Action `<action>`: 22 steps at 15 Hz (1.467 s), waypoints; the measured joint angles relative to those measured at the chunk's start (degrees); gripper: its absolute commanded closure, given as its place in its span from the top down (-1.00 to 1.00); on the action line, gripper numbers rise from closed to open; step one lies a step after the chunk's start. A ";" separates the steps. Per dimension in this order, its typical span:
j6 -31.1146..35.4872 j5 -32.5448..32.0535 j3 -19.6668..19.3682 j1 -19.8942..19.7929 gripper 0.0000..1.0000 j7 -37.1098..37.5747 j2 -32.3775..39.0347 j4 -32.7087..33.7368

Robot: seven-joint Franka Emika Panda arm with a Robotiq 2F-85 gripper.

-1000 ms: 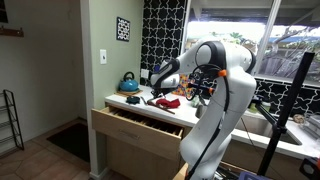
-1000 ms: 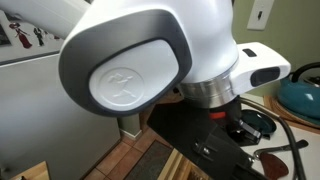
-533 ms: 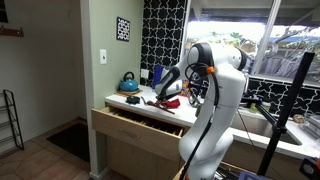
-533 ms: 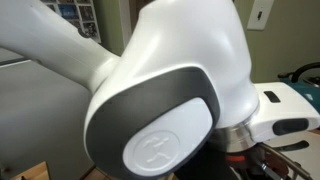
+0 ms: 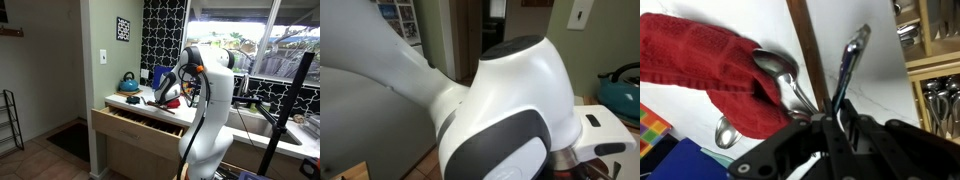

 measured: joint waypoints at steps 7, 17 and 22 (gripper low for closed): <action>4.33 1.56 0.00 1.21 -0.94 -0.13 5.56 0.98; 4.41 3.24 -0.13 1.85 0.65 -0.18 6.99 3.28; 2.01 5.07 0.95 4.01 1.00 0.93 3.90 3.34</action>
